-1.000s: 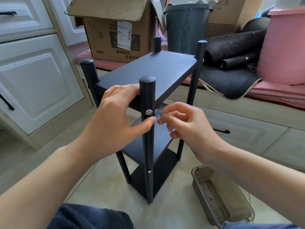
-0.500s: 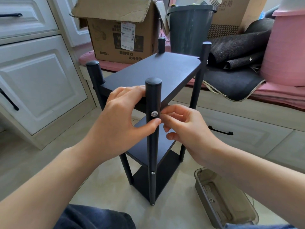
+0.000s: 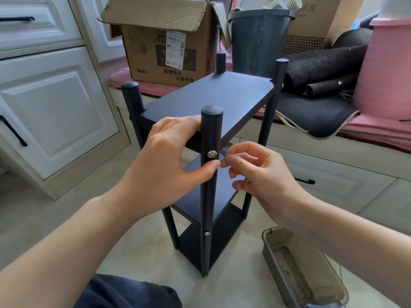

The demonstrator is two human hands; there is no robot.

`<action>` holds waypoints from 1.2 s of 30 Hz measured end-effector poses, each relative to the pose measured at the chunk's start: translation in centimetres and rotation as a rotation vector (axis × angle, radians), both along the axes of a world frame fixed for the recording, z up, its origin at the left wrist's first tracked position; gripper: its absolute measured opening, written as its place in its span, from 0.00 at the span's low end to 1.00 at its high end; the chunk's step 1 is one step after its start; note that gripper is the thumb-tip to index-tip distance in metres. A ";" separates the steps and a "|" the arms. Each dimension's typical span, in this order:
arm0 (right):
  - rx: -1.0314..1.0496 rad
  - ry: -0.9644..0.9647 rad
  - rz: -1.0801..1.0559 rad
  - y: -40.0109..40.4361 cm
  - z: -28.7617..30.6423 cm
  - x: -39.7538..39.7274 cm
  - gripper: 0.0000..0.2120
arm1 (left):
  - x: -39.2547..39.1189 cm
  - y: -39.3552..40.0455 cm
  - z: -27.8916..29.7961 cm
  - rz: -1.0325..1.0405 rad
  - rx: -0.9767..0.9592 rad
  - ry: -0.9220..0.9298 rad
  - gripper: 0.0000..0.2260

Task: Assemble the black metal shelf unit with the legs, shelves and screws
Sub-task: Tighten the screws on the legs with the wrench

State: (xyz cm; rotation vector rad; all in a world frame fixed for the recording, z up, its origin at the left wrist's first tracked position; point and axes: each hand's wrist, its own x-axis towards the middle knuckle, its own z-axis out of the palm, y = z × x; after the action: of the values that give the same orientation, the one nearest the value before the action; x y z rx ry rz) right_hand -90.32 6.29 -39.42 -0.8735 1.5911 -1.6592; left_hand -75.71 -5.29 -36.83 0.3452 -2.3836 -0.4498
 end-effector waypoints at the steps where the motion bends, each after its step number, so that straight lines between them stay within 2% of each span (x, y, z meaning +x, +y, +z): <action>1: -0.010 0.018 -0.006 0.0 0.1 0.0 0.03 | 0.0 0.0 0.0 0.003 0.000 -0.001 0.23; 10: -0.032 0.135 -0.032 -0.1 0.2 0.0 0.05 | -0.1 0.1 -0.1 0.021 0.018 -0.006 0.24; 24: -0.030 0.130 0.036 -1.3 -0.4 0.5 0.06 | -0.1 0.1 0.0 0.013 0.006 0.013 0.23; 36: -0.041 0.122 0.067 -2.7 -0.6 0.8 0.10 | -0.1 0.3 0.0 0.021 0.008 0.016 0.23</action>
State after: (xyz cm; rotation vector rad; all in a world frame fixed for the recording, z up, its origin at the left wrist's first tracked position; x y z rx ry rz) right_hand -89.49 3.54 -40.05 -1.0557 1.5955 -1.6234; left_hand -75.80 -4.98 -36.86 0.3681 -2.3612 -0.4506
